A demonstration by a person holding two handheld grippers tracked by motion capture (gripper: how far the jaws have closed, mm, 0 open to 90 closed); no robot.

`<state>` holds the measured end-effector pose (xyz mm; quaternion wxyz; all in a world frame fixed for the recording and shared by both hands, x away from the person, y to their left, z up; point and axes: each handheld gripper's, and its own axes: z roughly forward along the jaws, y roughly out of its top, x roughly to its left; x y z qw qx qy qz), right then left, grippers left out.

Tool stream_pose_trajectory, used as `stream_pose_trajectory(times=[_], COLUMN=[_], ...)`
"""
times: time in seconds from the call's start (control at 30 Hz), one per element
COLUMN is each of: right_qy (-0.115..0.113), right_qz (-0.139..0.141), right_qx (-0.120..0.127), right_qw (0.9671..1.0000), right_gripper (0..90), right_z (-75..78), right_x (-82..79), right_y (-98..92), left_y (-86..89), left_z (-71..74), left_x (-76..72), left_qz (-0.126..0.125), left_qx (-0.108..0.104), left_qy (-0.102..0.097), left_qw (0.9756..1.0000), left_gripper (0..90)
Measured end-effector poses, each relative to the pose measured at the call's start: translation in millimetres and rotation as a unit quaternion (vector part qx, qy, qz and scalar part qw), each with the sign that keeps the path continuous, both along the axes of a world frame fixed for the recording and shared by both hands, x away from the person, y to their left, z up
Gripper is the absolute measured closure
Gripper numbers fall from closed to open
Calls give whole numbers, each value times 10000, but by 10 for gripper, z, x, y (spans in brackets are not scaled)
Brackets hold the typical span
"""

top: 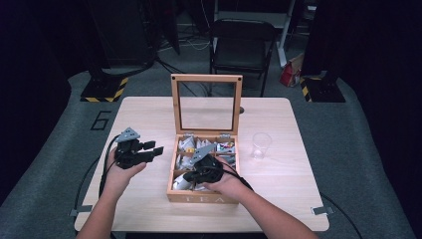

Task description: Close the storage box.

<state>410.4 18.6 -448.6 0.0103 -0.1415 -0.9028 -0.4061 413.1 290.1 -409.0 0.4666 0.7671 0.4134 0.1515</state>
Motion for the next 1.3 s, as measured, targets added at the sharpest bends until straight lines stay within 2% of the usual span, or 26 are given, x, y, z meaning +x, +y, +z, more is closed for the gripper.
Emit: stream_pose_trajectory(times=[0.57,0.8,0.93,1.07,1.3], right_qy=[18,-27,-143,-112,-184], right_qz=[90,9,-32,-147,-258], right_qx=[198,349,426,494,611], right_qw=[9998,9994,9990,9986,9976], right_gripper=[900,900,900,900,900], right_z=[93,253,352,434,579], right_x=[-22,-11,6,4,25], right_y=[-30,-93,-133,-166,-236], left_y=[10,13,21,24,28], left_z=[0,5,4,2,-2], left_x=[-5,-8,-8,-8,-7], left_qz=[30,66,59,68,69], left_qx=[-12,-34,-7,0,30], left_qy=[2,-22,-25,-17,-22], left_qw=[10000,10000,10000,10000,10000], left_gripper=[525,525,526,525,525])
